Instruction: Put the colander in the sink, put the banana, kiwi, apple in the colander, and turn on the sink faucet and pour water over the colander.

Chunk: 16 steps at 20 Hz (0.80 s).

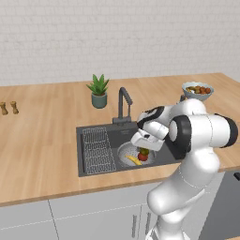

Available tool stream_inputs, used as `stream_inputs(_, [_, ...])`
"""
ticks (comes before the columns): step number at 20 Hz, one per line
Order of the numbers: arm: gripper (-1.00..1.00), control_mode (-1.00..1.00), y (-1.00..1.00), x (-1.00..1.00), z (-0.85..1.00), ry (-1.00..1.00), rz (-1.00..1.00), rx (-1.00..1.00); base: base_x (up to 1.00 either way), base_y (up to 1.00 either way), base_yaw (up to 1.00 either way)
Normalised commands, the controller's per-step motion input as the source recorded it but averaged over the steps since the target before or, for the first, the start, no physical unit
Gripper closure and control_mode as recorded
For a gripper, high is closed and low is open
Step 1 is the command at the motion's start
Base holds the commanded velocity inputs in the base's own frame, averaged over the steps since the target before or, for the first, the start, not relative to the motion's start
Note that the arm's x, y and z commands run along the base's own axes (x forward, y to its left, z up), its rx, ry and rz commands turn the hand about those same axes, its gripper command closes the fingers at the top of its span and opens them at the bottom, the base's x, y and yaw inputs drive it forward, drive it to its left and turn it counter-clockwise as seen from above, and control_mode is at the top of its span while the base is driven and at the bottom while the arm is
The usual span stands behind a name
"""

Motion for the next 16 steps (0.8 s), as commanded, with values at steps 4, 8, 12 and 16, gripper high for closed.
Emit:
stream_inputs(4, [1.0, -1.0, -0.08, 0.1, -0.26, -0.03, 0.0, 0.0, 0.0, 0.0, 0.0])
stream_inputs(8, [1.0, -1.0, -0.04, 0.1, -0.25, -0.04, 0.0, 0.0, 0.0, 0.0, 0.0])
stream_inputs(12, [1.0, -1.0, -0.01, 0.12, -0.23, -0.07, 0.0, 0.0, 0.0, 0.0, 0.0])
stream_inputs(16, [1.0, -1.0, 0.0, 0.1, -0.24, -0.08, 0.0, 0.0, 0.0, 0.0, 0.0])
